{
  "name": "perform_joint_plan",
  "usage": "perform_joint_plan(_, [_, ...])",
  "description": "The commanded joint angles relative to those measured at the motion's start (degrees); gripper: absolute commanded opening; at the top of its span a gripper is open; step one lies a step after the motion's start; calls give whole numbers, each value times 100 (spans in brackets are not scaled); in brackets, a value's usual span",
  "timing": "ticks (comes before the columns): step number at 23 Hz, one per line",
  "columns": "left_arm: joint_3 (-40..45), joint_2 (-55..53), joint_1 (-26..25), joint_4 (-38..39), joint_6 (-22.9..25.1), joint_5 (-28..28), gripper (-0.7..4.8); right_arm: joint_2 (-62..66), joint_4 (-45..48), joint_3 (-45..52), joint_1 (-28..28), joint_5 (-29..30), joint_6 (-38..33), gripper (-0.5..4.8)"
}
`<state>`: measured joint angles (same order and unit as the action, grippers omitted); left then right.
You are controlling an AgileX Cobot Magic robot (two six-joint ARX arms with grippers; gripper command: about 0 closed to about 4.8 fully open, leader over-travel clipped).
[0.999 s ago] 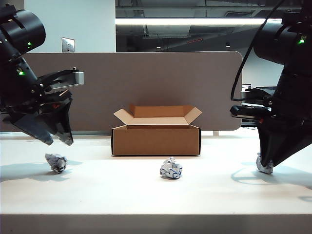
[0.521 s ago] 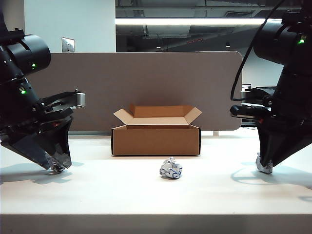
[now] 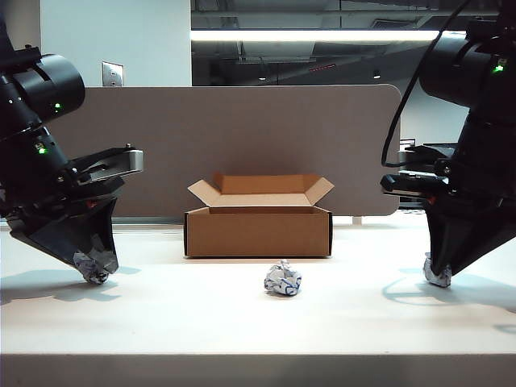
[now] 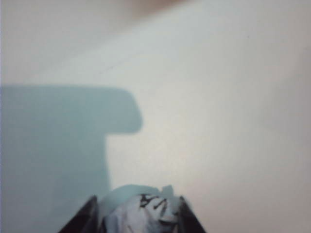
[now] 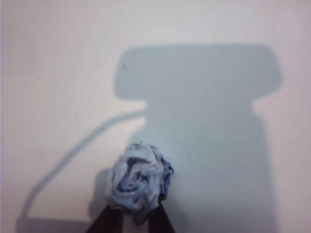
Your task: Pick up all the paper balls on the table and put them in the paper box.
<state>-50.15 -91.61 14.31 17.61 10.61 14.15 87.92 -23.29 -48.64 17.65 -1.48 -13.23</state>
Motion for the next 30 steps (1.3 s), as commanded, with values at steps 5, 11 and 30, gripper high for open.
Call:
perform_joint_plan(5, [-33,11,7,13,-17,118,168,-17,81,-20,7,-52,26,79])
perform_joint_plan(11, [-35,11,7,79,-109,160,149,-20,81,-20,7,-50,26,79])
perform_joint_plan(30, [-2398,-282,332,-697,-662,308,151,1049,85,-3510,446,643,1019,75])
